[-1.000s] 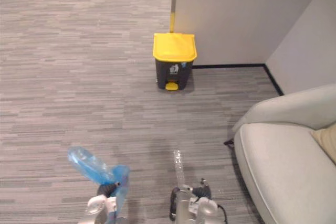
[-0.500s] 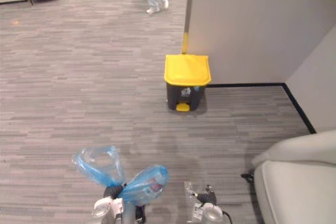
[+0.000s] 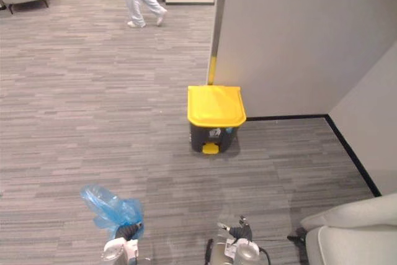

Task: Gather rubbish on tea table into small bin, then transfer packed bag to large trash can.

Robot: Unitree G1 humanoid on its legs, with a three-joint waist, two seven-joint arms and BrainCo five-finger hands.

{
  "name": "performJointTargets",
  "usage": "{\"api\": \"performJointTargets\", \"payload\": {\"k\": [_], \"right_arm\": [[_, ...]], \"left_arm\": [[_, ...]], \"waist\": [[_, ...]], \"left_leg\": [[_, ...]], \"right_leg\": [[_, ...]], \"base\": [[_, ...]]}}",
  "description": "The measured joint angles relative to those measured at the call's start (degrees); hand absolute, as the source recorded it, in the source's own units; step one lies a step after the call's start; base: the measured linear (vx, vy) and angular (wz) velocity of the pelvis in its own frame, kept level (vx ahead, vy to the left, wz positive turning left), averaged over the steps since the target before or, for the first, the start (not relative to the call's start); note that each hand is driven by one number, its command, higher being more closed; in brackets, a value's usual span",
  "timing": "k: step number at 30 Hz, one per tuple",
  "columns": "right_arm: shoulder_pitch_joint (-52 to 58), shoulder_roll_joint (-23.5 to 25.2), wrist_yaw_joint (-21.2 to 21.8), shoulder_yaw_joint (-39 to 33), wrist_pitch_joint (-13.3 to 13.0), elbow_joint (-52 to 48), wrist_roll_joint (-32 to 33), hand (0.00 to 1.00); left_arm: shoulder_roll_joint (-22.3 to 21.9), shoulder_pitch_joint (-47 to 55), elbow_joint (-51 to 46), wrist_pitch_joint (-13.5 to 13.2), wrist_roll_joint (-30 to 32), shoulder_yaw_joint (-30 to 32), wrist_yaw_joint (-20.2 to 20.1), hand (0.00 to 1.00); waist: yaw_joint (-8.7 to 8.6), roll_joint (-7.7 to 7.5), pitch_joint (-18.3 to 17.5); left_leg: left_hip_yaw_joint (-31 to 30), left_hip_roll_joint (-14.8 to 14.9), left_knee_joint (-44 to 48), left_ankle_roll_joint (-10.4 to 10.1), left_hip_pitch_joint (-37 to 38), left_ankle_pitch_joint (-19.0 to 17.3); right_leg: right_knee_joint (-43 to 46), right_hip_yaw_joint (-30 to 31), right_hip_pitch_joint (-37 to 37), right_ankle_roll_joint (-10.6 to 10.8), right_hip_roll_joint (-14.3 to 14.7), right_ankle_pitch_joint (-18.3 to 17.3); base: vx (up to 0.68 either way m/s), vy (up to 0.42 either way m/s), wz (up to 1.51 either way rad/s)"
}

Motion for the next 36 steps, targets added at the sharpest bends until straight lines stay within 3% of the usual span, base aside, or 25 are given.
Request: {"api": "performJointTargets", "payload": {"k": [2,5,6,8,11,12,13,14,17,21,22,23,24,26,28,30,31,32,33,35,36], "right_arm": [[-0.6,-1.3,-0.1,-0.1,0.1,0.7,0.0,0.00],[-0.4,-1.3,-0.1,-0.4,0.1,0.7,0.0,0.00],[-0.2,-1.3,-0.2,0.3,0.1,0.6,0.1,0.00],[-0.5,-0.4,-0.1,0.6,0.1,0.3,0.1,0.00],[-0.4,0.6,-0.2,0.0,0.1,0.0,0.1,0.00],[-0.4,0.8,-0.2,0.0,0.2,0.0,0.1,0.00],[-0.2,0.8,-0.2,-0.1,0.2,0.0,0.2,0.00],[-0.1,0.3,-0.3,-0.3,0.2,0.1,0.1,0.00],[-0.2,1.3,-0.3,-0.9,0.4,2.2,0.1,0.00],[-0.7,1.0,-0.2,-2.2,0.5,2.2,0.1,0.00],[-0.6,0.9,-0.2,-2.2,0.5,2.2,0.1,0.00],[-0.5,1.0,-0.1,-1.9,0.5,2.0,0.1,0.00],[-0.4,0.9,-0.1,-1.7,0.5,2.0,0.1,0.00],[-0.6,0.9,-0.1,-1.7,0.3,1.7,0.0,0.00],[-0.6,0.8,-0.1,-1.6,0.2,1.7,0.0,0.00],[-0.6,0.7,-0.1,-1.6,0.1,1.7,0.0,0.00],[-0.8,0.8,-0.1,-1.6,0.1,1.8,0.0,0.00],[-0.7,0.8,-0.1,-1.5,0.1,2.0,0.0,0.00],[-0.8,0.2,-0.1,-1.8,0.1,2.3,0.0,0.00],[-1.0,-1.5,-0.1,-2.3,0.2,2.3,0.0,0.00],[-0.6,-1.6,-0.1,-2.9,0.3,2.4,0.1,0.00]], "left_arm": [[-1.8,0.2,0.1,0.0,0.0,1.7,-0.1,1.00],[-2.5,-0.3,0.0,0.0,0.0,1.8,-0.4,1.00],[-2.9,-0.4,-0.3,0.0,0.0,1.8,-0.5,1.00],[-3.0,0.1,-2.3,0.0,0.0,1.8,-0.8,1.00],[-3.0,0.6,-3.8,-0.1,-0.1,1.8,-0.8,1.00],[-3.0,0.2,-3.9,-0.1,0.0,1.8,-0.8,1.00],[-3.0,0.2,-3.9,0.0,0.0,1.6,-0.8,1.00],[-2.9,0.2,-3.6,-0.1,0.0,1.5,-0.8,1.00],[-0.7,-0.5,-2.8,-0.1,-0.1,1.5,-0.7,1.00],[0.1,-0.1,-1.1,0.0,0.0,1.5,-0.6,1.00],[0.4,0.1,-1.0,0.0,0.0,1.5,-0.5,1.00],[1.1,0.9,-1.0,0.0,0.0,1.1,-0.3,1.00],[1.3,1.1,-1.0,0.0,0.0,0.8,-0.3,1.00],[2.2,1.6,-0.9,0.1,-0.1,0.6,-0.2,1.00],[2.1,1.6,-0.8,0.1,-0.1,0.5,-0.2,1.00],[1.8,1.6,-0.3,0.1,0.0,0.5,-0.2,1.00],[1.9,1.6,0.3,0.1,0.0,0.5,-0.3,1.00],[2.0,1.6,0.5,0.1,0.0,0.4,-0.3,1.00],[1.9,0.7,2.1,0.2,0.0,0.5,-0.3,1.00],[0.3,0.5,2.3,0.0,0.4,0.7,-0.7,1.00],[-0.5,0.1,2.2,0.1,0.6,0.7,-0.7,1.00]], "waist": [[0.02,2.39,0.4],[-0.22,2.55,0.8],[0.03,2.17,1.1],[0.29,1.16,1.7],[1.05,0.88,1.8],[1.24,1.04,1.8],[1.23,1.25,1.7],[1.22,1.97,1.6],[1.17,-1.27,0.4],[1.57,-0.88,0.6],[1.62,-0.51,0.8],[1.37,-0.32,0.8],[1.26,-0.29,0.8],[1.10,-0.57,0.9],[0.82,-0.66,0.9],[0.20,-0.59,0.9],[0.17,-0.82,0.8],[0.17,-1.24,0.6],[-0.33,-0.66,0.6],[-0.15,1.81,0.3],[-0.46,2.32,0.5]], "left_leg": [[-2.7,2.4,3.1,-1.1,-0.6,1.0],[-3.5,4.7,16.1,-1.7,-4.6,3.0],[-3.8,6.1,26.2,-1.5,-8.7,6.0],[-2.1,8.7,38.2,-0.5,-15.4,4.0],[0.3,8.9,30.8,-0.3,-18.5,2.6],[0.9,8.1,22.7,0.1,-19.3,3.0],[0.8,6.9,14.1,0.4,-19.5,6.0],[0.0,6.0,9.6,-0.9,-19.2,11.9],[1.2,1.5,7.4,1.1,-18.1,11.0],[3.0,-0.2,8.0,2.5,-16.0,7.2],[3.5,-0.2,7.6,2.7,-14.4,6.3],[4.6,-0.4,6.9,3.0,-11.8,5.3],[4.7,-0.5,6.8,3.0,-11.2,4.6],[5.0,-1.0,5.7,3.9,-7.9,2.7],[4.9,-0.9,4.3,3.8,-5.8,2.6],[4.8,-0.3,2.2,3.1,-2.9,2.5],[4.7,-0.2,1.3,1.3,-1.7,2.4],[4.4,-0.5,1.0,1.1,-1.5,2.3],[2.0,-0.4,0.6,0.2,-0.6,1.9],[-1.0,1.3,-1.1,-1.1,0.0,2.7],[-1.7,2.1,-0.8,-2.0,0.0,3.4]], "right_leg": [[-1.7,-2.1,2.4,-1.2,1.8,-1.8],[-5.2,-3.5,7.3,-1.7,2.7,-2.1],[-7.8,-3.8,10.8,-2.0,2.8,-2.3],[-11.4,-3.6,15.9,-2.7,2.9,-3.4],[-12.8,-2.5,18.4,-1.9,2.2,-3.6],[-13.2,-2.0,19.5,-0.6,1.3,-3.8],[-13.2,-1.8,20.0,1.3,0.5,-4.2],[-13.4,-1.2,20.5,2.6,0.3,-4.8],[-17.2,2.1,21.5,4.7,-2.9,-4.3],[-13.8,4.5,21.2,6.1,-5.0,-3.5],[-9.2,5.7,20.0,6.1,-5.3,-3.5],[2.0,7.4,15.2,7.5,-6.1,-2.6],[5.7,7.5,13.7,7.9,-6.4,-1.9],[17.4,7.1,7.3,6.7,-6.6,-4.8],[17.6,5.0,5.2,5.2,-5.6,-6.8],[11.6,1.1,2.6,3.6,-3.6,-7.7],[3.1,0.0,1.5,2.5,-1.7,-4.7],[-0.7,0.2,1.7,2.3,-1.4,-2.2],[-2.5,-0.7,2.9,-2.5,-0.1,0.9],[-3.7,-2.2,3.9,-3.7,1.5,0.2],[-4.6,-3.3,5.4,-4.4,1.9,-0.2]], "base": [[0.45,-0.186,0.08],[0.33,-0.139,0.25],[0.23,-0.031,0.09],[0.32,0.029,-0.03],[0.21,0.091,-0.24],[0.24,0.192,-0.20],[0.31,0.266,-0.18],[0.25,0.230,-0.14],[0.22,0.209,0.11],[0.20,0.186,-0.18],[0.19,0.171,-0.32],[0.16,0.134,-0.28],[0.20,0.114,-0.26],[0.23,0.043,-0.07],[0.25,-0.037,0.11],[0.28,-0.088,0.18],[0.24,-0.090,0.10],[0.34,-0.109,0.17],[0.37,-0.096,0.11],[0.43,-0.128,0.15],[0.33,-0.121,0.25]]}}
